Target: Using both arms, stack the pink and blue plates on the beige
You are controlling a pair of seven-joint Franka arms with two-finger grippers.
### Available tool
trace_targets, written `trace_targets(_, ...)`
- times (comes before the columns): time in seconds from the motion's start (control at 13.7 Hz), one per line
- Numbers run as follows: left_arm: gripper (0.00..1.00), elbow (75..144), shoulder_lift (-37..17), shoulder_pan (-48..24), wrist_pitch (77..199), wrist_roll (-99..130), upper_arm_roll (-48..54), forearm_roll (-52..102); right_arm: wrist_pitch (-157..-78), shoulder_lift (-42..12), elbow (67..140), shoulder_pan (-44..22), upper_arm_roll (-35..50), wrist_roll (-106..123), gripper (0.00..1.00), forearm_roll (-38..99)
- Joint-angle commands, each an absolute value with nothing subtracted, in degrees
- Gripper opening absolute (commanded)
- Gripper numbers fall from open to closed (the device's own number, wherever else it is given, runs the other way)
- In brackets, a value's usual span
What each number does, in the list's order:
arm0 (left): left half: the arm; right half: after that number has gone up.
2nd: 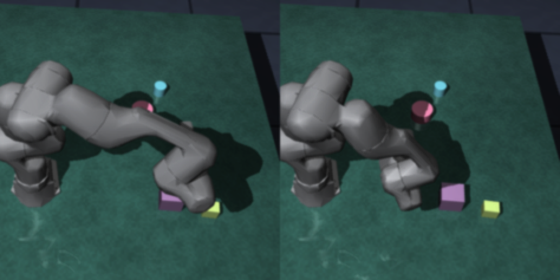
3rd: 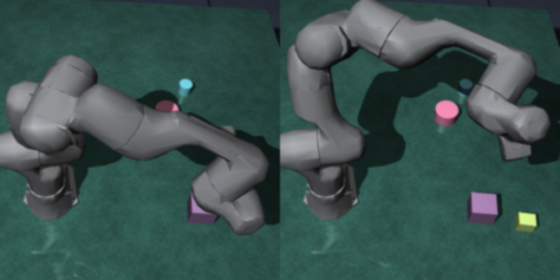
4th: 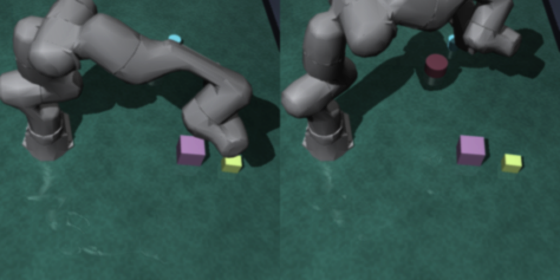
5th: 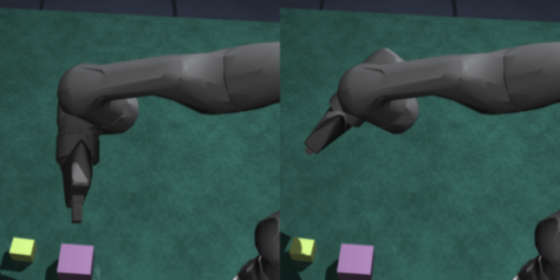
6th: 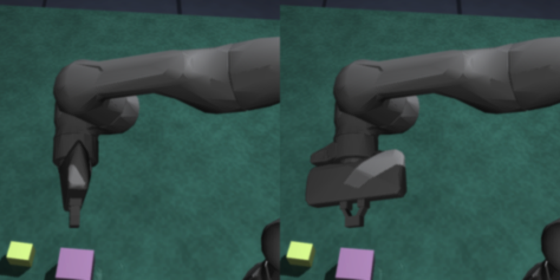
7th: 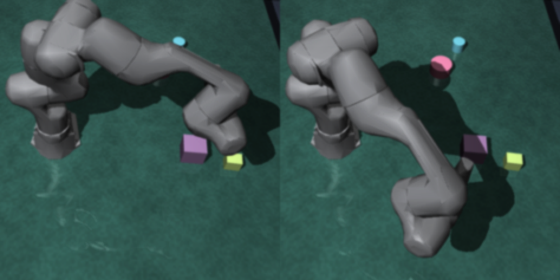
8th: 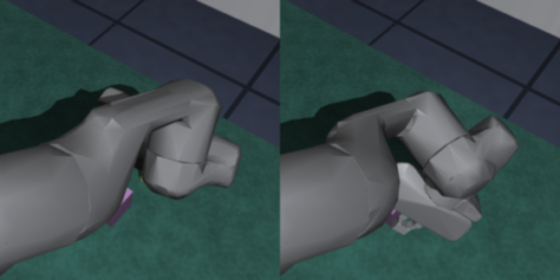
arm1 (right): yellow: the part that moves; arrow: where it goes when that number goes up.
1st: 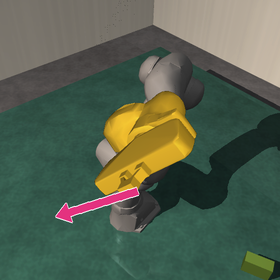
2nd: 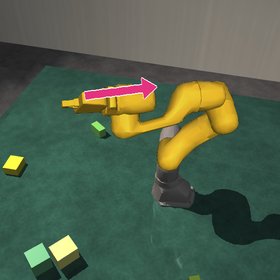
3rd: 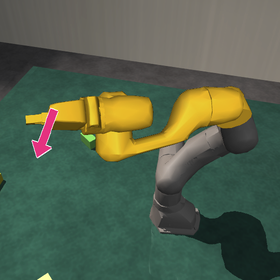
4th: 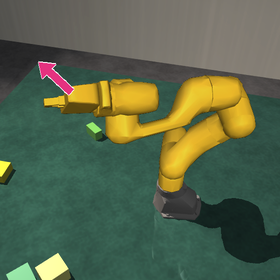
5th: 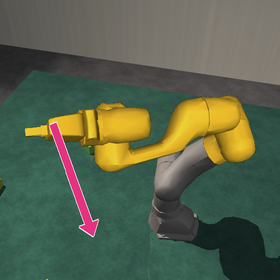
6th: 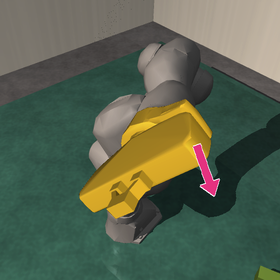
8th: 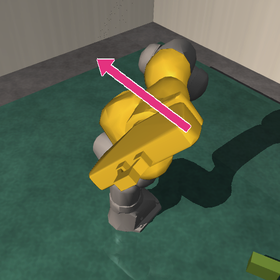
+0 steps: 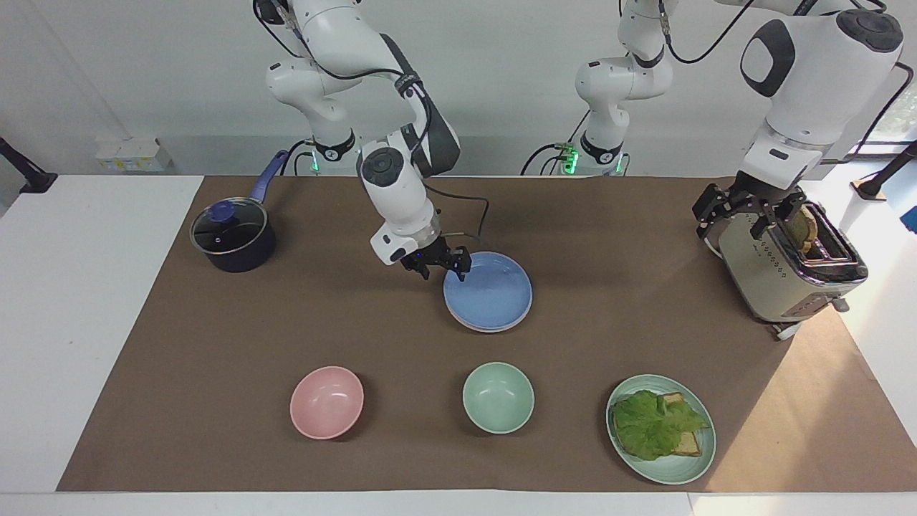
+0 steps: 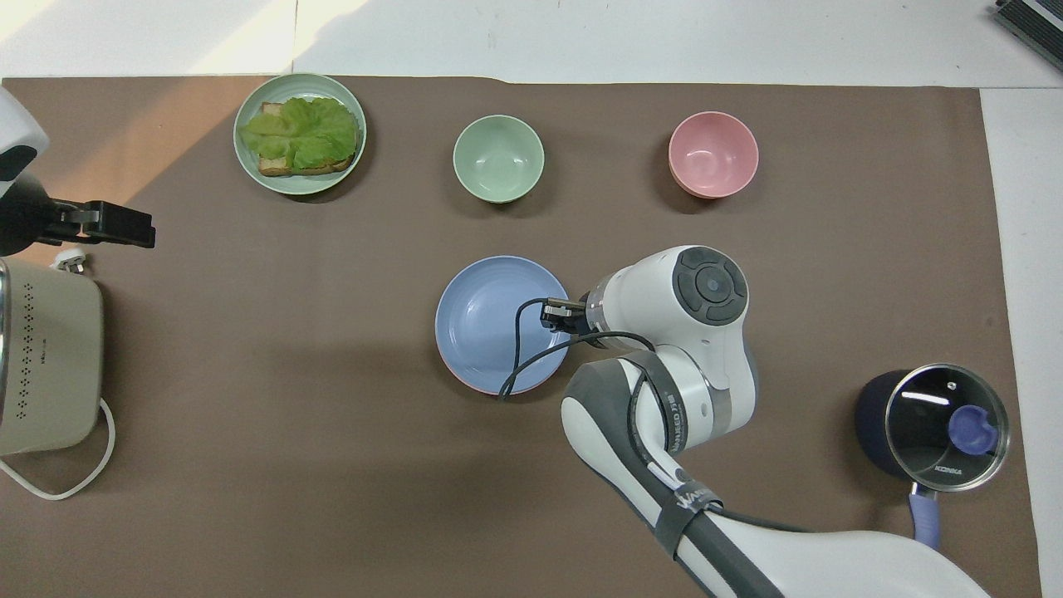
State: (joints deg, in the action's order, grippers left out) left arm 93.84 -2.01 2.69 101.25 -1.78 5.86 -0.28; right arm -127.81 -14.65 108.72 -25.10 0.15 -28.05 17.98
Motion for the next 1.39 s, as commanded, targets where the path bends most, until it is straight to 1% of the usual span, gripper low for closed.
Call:
trace_targets(0.0,1.0,93.7,-1.8,2.7,100.4,-2.0,5.8,-1.2,-123.2,-10.1,107.1,-19.2,0.4,-28.6,1.0,13.1)
trace_targets(0.29,1.0,93.7,-1.8,2.7,100.4,-2.0,5.8,-1.2,-117.4,-4.1,107.2,-12.2,0.4,-24.3,1.0,2.4)
trace_targets(0.44,1.0,93.6,-1.8,2.5,100.4,-2.0,5.8,-1.2,-115.0,-1.0,107.1,-7.3,0.4,-19.3,1.0,2.1)
trace_targets(0.59,1.0,93.6,-1.8,2.1,100.4,-1.9,5.7,-1.2,-109.5,1.7,105.4,-3.7,0.4,-14.9,1.0,1.9)
trace_targets(0.88,1.0,93.6,-1.8,1.1,100.4,-1.9,5.6,-1.2,-96.0,1.1,94.5,0.1,0.3,-9.1,1.0,-2.2)
trace_targets(1.02,1.0,93.6,-1.8,0.5,100.4,-1.9,4.8,-1.2,-91.9,0.4,90.8,0.7,0.3,-9.1,1.0,-2.6)
trace_targets(1.17,1.0,93.6,-1.8,-2.5,100.4,-1.9,2.1,-1.2,-88.5,-0.3,87.6,0.7,0.4,-8.6,1.0,-2.7)
trace_targets(1.32,1.0,93.6,-1.7,-3.0,100.3,-2.0,1.4,-1.2,-85.4,-1.9,84.2,0.6,0.5,-6.5,1.0,-2.6)
